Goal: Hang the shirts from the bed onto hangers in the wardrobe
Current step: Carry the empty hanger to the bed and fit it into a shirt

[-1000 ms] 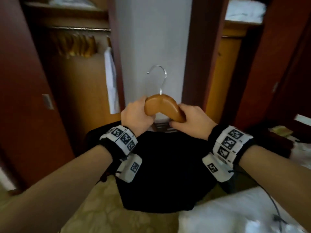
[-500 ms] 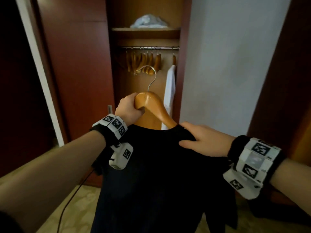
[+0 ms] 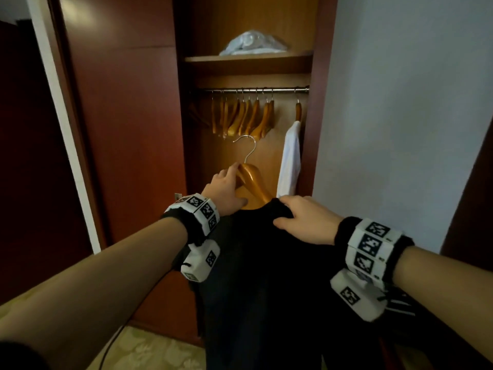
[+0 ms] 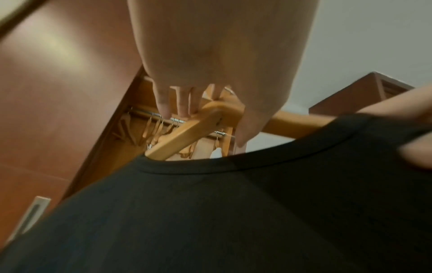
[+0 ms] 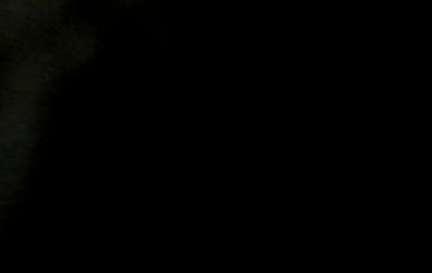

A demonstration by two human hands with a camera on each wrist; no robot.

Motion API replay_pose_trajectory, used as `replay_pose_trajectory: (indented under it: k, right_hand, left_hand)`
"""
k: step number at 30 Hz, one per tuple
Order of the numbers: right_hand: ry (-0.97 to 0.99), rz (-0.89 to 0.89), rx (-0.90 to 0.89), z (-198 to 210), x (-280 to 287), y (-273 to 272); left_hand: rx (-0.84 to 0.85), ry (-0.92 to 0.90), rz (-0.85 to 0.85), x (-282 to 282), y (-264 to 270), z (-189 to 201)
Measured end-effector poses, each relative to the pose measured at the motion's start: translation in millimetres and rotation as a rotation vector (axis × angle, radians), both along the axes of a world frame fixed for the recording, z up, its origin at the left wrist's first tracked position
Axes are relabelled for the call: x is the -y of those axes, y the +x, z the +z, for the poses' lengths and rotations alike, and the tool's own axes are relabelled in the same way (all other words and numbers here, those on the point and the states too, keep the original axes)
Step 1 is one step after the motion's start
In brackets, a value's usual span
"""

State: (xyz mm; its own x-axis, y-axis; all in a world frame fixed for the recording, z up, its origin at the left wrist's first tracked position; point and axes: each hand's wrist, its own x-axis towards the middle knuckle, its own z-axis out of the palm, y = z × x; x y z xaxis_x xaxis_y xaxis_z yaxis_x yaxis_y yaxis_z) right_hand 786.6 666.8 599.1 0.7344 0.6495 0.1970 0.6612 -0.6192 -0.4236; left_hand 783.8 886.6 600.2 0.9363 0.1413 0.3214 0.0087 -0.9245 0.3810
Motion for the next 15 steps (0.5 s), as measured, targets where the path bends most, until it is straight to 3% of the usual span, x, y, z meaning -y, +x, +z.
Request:
replay_pose_trajectory:
  k: [8, 15]
  right_hand:
    - [-0.075, -0.249, 0.054, 14, -67, 137]
    - [-0.092, -0.499, 0.104, 57, -120, 275]
  left_hand:
    - [-0.060, 0.104, -0.068, -71, 125, -1]
    - [-0.062, 0.130, -0.101, -162, 226, 21]
